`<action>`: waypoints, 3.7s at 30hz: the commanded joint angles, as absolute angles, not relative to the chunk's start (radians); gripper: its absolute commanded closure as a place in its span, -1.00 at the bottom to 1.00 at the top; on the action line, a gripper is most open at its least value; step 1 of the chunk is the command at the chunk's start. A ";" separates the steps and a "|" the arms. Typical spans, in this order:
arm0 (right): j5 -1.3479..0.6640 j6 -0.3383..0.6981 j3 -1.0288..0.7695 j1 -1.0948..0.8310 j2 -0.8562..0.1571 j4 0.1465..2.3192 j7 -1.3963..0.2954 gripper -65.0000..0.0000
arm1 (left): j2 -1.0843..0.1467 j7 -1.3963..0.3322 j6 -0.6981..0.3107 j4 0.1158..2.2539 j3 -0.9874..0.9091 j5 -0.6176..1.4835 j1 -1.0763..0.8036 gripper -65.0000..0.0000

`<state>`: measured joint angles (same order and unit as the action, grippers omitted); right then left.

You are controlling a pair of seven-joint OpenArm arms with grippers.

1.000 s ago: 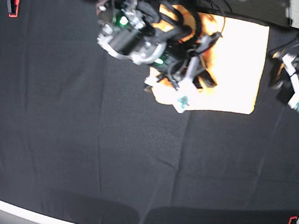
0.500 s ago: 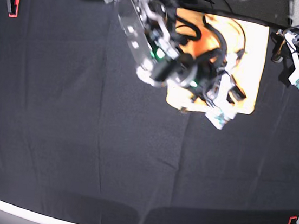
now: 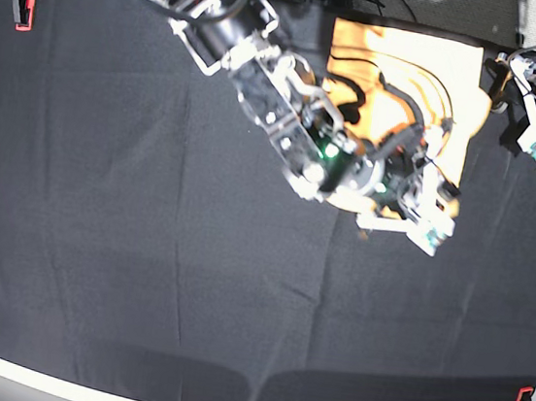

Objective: Layout the t-shirt on the table in an organized manner, then fold the t-shirt properly

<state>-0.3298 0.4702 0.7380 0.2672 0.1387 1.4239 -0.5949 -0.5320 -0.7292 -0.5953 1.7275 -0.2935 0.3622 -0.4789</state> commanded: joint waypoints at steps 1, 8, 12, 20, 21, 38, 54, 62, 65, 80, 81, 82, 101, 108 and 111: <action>-0.348 0.471 0.747 0.300 0.157 1.442 -0.559 1.00 | -0.549 -0.710 -0.594 1.739 -0.300 0.371 -0.479 0.03; -0.347 0.471 0.828 0.309 0.157 1.442 -0.561 1.00 | -0.549 -0.710 -0.594 1.739 -0.300 0.371 -0.479 0.03; -0.348 0.471 0.846 0.309 0.157 1.442 -0.561 1.00 | -0.549 -0.710 -0.594 1.739 -0.300 0.371 -0.479 0.03; -0.453 0.479 0.846 0.309 0.157 1.442 -0.561 0.43 | -0.549 -0.710 -0.591 1.740 -0.300 0.369 -0.476 0.03; -0.470 0.492 0.846 0.309 0.157 1.442 -0.561 0.27 | -0.550 -0.710 -0.591 1.740 -0.300 0.367 -0.476 0.03; -0.482 0.563 0.777 0.340 0.157 1.569 -0.787 0.13 | -0.550 -0.706 -0.430 1.740 -0.303 0.234 -0.443 0.03; -0.322 0.539 0.172 0.338 0.080 1.617 -1.033 0.13 | -0.549 -0.783 -0.624 1.740 -0.547 0.804 -0.443 0.13; -0.348 0.542 0.125 0.298 -0.027 1.617 -1.064 0.13 | -0.549 -0.897 -0.687 1.739 -0.525 0.896 -0.446 0.13; -0.348 0.542 0.125 0.289 -0.037 1.617 -1.064 0.13 | -0.549 -0.937 -0.698 1.740 -0.498 0.958 -0.447 0.13; -0.348 0.542 0.125 0.287 -0.039 1.617 -1.080 0.13 | -0.549 -0.890 -0.698 1.739 -0.418 0.854 -0.447 0.20; -0.348 0.542 0.125 0.287 -0.039 1.617 -1.080 0.13 | -0.549 -0.891 -0.698 1.739 -0.418 0.854 -0.447 0.31; -0.348 0.542 0.125 0.287 -0.039 1.617 -1.080 0.13 | -0.548 -0.890 -0.698 1.739 -0.418 0.854 -0.449 0.46; -0.348 0.543 0.124 0.287 -0.069 1.617 -1.073 0.13 | -0.549 -1.097 -0.670 1.740 -0.439 0.811 -0.524 1.00; -0.348 0.543 0.124 0.287 -0.069 1.617 -1.074 0.13 | -0.549 -0.927 -0.464 1.740 -0.439 0.583 -0.525 1.00; -0.348 0.542 0.125 0.287 -0.069 1.617 -1.074 0.13 | -0.549 -0.912 -0.455 1.740 -0.439 0.584 -0.524 1.00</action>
